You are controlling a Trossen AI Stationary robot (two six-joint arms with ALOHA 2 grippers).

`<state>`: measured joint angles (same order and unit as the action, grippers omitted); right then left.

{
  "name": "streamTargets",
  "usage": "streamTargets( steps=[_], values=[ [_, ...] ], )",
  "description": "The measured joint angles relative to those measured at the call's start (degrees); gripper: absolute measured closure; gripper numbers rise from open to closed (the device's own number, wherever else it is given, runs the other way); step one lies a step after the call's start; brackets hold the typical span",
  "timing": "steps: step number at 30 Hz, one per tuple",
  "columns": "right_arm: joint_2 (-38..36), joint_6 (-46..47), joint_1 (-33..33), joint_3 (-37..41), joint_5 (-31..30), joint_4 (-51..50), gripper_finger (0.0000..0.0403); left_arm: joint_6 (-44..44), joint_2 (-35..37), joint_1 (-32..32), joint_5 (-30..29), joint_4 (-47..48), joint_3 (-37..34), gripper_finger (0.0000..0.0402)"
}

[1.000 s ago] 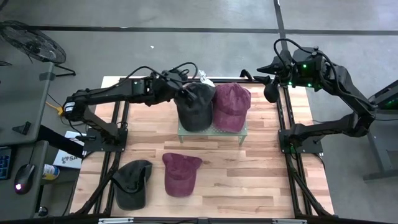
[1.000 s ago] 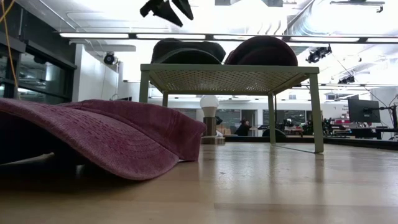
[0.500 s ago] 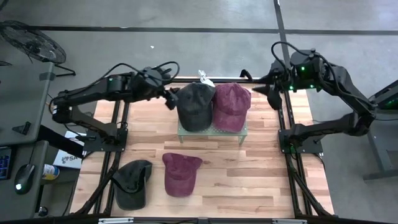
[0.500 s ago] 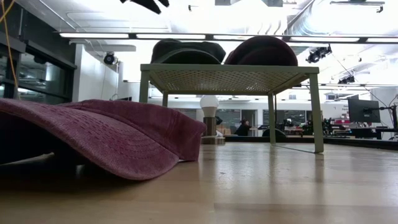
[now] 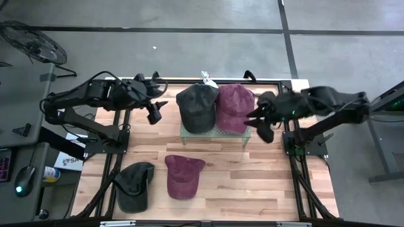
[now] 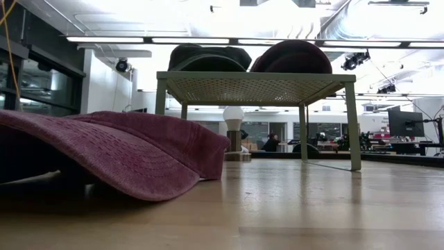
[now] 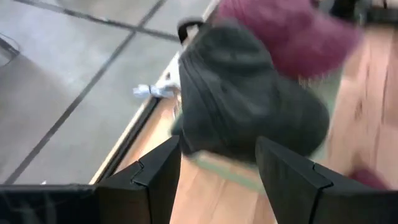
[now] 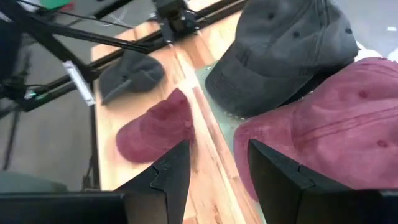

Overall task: Pick & Place hat
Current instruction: Stack the black cap on top of the black cap on the shelf

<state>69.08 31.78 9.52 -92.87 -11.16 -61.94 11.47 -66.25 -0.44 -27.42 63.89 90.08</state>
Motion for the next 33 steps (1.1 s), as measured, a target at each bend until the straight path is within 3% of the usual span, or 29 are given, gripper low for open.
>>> streamTargets(
  steps=[3,7,15,23,33],
  values=[
    [1.4,4.9,4.4,0.0,-7.2,-0.1,0.0253,0.5,0.6,-0.6,2.4,3.1,-0.9,0.0200],
    [2.5,11.6,7.7,0.0,-14.5,-1.4,0.0252,7.0,4.0,-0.9,8.4,3.4,-7.9,0.0200],
    [2.7,18.5,8.5,0.0,-15.7,-6.7,0.0253,35.3,14.0,-3.2,22.8,4.2,-28.1,0.0200],
    [2.7,10.5,7.2,0.0,-15.3,-10.3,0.0253,56.4,13.2,-9.2,41.0,0.8,-41.4,0.0200],
    [2.7,-1.0,7.2,0.0,-12.5,-11.8,0.0253,68.5,6.2,-14.9,46.2,-14.3,-44.0,0.0200]
  ],
)
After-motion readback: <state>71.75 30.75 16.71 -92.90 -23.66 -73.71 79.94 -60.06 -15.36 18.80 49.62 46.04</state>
